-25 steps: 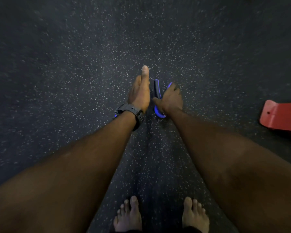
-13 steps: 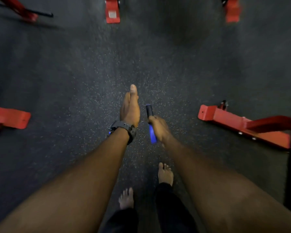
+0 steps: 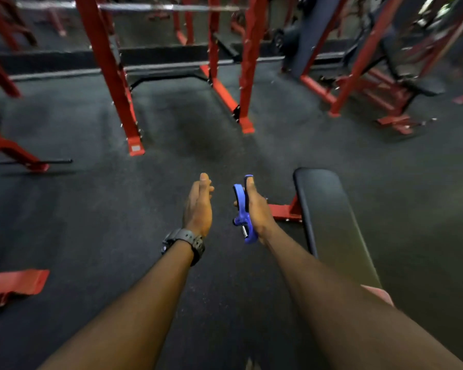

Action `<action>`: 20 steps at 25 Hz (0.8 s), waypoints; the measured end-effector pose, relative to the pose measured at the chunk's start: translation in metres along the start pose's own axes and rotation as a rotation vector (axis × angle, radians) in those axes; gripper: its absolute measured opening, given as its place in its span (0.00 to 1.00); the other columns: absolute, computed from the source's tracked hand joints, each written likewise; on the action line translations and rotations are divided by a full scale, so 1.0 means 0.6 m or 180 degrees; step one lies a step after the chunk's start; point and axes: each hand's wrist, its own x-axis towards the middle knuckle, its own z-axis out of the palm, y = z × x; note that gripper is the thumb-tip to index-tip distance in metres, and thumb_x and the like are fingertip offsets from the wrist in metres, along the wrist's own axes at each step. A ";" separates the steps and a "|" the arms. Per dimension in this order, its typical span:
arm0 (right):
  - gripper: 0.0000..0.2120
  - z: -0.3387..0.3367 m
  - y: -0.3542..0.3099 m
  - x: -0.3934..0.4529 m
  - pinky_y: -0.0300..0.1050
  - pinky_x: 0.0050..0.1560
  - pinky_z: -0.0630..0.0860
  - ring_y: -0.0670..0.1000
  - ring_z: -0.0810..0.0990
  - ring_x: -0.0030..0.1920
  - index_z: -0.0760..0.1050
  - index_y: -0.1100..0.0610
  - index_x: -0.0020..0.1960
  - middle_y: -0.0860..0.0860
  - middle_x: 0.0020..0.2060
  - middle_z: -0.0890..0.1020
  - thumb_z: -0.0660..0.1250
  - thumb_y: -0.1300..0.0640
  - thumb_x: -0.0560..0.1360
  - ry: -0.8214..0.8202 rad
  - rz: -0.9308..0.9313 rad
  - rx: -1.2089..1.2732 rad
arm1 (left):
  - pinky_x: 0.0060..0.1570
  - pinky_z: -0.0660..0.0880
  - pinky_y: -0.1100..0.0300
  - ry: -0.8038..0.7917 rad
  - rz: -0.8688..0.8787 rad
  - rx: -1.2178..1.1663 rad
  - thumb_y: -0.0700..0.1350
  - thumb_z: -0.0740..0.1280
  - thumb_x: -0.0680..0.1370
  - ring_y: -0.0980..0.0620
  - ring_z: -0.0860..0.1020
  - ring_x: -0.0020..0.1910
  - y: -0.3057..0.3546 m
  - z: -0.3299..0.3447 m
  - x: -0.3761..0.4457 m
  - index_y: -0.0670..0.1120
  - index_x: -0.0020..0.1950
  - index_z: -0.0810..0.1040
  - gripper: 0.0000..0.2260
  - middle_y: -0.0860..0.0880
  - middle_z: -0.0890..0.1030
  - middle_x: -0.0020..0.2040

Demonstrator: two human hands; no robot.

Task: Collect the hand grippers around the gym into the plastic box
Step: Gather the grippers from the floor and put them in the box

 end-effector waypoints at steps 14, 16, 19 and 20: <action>0.26 -0.442 -0.070 -0.554 0.51 0.39 0.74 0.50 0.77 0.32 0.75 0.52 0.54 0.53 0.41 0.78 0.57 0.31 0.73 0.1466 -0.1632 0.0658 | 0.52 0.72 0.52 -0.1575 0.0971 -0.0370 0.71 0.51 0.70 0.49 0.78 0.52 0.296 0.334 -0.454 0.49 0.57 0.76 0.32 0.47 0.81 0.54; 0.24 -0.489 -0.038 -0.613 0.51 0.39 0.74 0.51 0.78 0.32 0.75 0.53 0.54 0.53 0.41 0.78 0.56 0.33 0.77 0.1747 -0.1601 0.0666 | 0.55 0.73 0.51 -0.1798 0.1002 -0.0343 0.71 0.50 0.71 0.48 0.79 0.54 0.281 0.385 -0.512 0.49 0.60 0.76 0.33 0.47 0.82 0.57; 0.23 -0.552 0.023 -0.683 0.50 0.40 0.76 0.52 0.79 0.34 0.75 0.52 0.52 0.53 0.41 0.79 0.55 0.34 0.78 0.2214 -0.1346 0.0642 | 0.54 0.73 0.52 -0.2194 0.0866 -0.0281 0.71 0.50 0.72 0.50 0.79 0.54 0.248 0.454 -0.593 0.48 0.61 0.76 0.34 0.46 0.82 0.58; 0.23 -0.568 0.051 -0.703 0.50 0.40 0.76 0.52 0.79 0.35 0.76 0.52 0.51 0.53 0.41 0.79 0.55 0.34 0.77 0.2326 -0.1240 0.0627 | 0.53 0.73 0.52 -0.2305 0.0774 -0.0259 0.71 0.50 0.71 0.50 0.79 0.53 0.233 0.471 -0.617 0.48 0.60 0.76 0.34 0.46 0.81 0.58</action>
